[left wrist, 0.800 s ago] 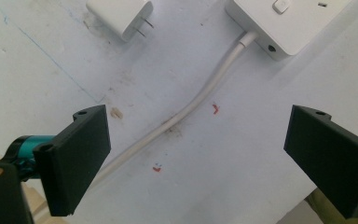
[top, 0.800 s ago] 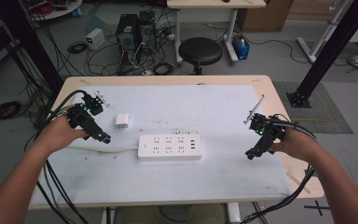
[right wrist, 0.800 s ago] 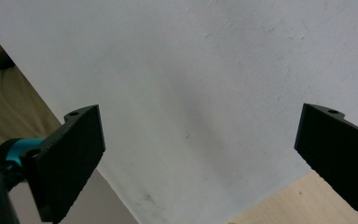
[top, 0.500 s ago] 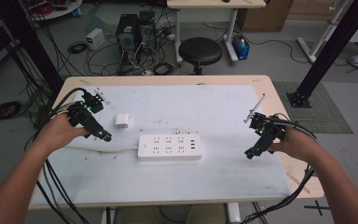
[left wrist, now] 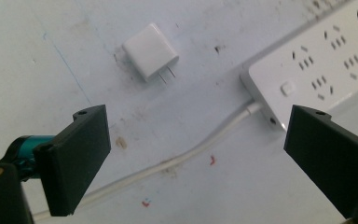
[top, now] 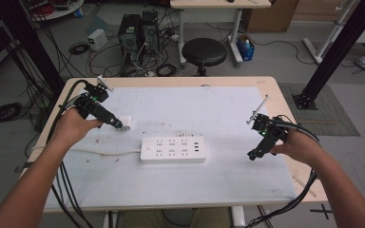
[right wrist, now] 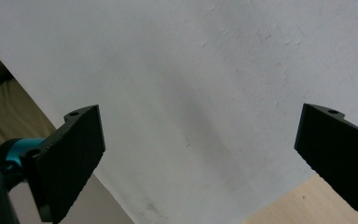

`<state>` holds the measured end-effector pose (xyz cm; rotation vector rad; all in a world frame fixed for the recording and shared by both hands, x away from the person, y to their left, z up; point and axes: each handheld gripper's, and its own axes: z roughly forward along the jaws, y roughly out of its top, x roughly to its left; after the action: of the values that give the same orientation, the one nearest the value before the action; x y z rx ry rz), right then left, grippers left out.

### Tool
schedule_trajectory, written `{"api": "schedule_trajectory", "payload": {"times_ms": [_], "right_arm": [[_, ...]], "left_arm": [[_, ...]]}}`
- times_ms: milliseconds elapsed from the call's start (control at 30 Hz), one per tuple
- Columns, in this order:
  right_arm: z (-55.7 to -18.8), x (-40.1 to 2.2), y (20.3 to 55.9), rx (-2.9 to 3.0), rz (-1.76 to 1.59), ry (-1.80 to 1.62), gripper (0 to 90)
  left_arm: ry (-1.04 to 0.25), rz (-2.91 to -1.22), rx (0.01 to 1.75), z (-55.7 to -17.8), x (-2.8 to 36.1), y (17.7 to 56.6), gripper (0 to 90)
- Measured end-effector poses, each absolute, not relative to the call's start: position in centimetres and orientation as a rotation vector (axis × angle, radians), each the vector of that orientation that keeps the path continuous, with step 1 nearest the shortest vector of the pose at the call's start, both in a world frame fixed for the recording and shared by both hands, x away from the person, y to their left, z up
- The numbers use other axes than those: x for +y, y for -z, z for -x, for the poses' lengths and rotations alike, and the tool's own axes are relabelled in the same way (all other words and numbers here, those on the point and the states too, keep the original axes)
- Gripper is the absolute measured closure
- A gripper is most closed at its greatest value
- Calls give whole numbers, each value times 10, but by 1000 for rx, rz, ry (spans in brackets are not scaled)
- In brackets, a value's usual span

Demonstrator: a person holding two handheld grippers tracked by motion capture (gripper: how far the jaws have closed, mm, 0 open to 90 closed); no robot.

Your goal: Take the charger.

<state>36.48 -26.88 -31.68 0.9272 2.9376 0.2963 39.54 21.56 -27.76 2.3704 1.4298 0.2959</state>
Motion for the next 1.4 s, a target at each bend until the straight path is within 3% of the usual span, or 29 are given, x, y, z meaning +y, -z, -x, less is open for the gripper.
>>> {"api": "schedule_trajectory", "payload": {"times_ms": [300, 633, 1400], "right_arm": [[-365, -265, 318, 2939, -901, -301, 9], [-368, -269, 318, 2933, -901, -324, 9], [-375, -271, 330, 2969, -919, -335, 9]], "left_arm": [[-284, -2265, 1595, -421, 200, 291, 70], [-233, -2160, 1820, -463, 195, 335, 70], [-245, -2054, 2026, -490, 198, 402, 72]]}}
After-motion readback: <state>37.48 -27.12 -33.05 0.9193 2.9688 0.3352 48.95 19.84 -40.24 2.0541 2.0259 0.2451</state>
